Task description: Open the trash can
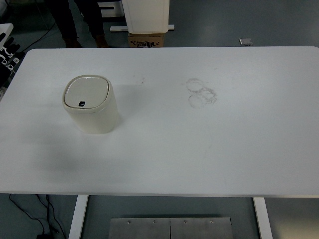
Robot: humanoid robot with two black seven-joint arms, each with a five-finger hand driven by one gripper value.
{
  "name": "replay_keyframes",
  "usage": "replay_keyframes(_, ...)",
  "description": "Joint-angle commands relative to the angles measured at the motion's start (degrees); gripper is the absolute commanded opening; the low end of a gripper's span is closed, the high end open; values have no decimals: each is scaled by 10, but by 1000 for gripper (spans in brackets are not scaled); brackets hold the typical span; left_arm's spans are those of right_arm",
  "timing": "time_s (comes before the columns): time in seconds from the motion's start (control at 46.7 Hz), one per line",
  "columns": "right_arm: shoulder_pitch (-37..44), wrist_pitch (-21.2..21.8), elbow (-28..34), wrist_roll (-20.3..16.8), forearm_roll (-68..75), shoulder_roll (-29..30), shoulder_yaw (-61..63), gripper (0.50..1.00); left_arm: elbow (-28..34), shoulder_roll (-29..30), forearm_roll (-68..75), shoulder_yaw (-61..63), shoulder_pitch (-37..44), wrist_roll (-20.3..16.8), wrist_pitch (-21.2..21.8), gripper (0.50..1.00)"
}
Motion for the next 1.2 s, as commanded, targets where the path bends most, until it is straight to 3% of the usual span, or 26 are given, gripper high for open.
replay_keyframes(0.0, 0, 0, 0, 0, 0, 0, 0, 991, 0, 0, 0, 0, -2, 0, 0, 1000)
replay_keyframes(1.177, 1, 0, 0, 0, 0, 0, 0, 991, -11, -9, 2, 7, 5, -1, 0, 1000)
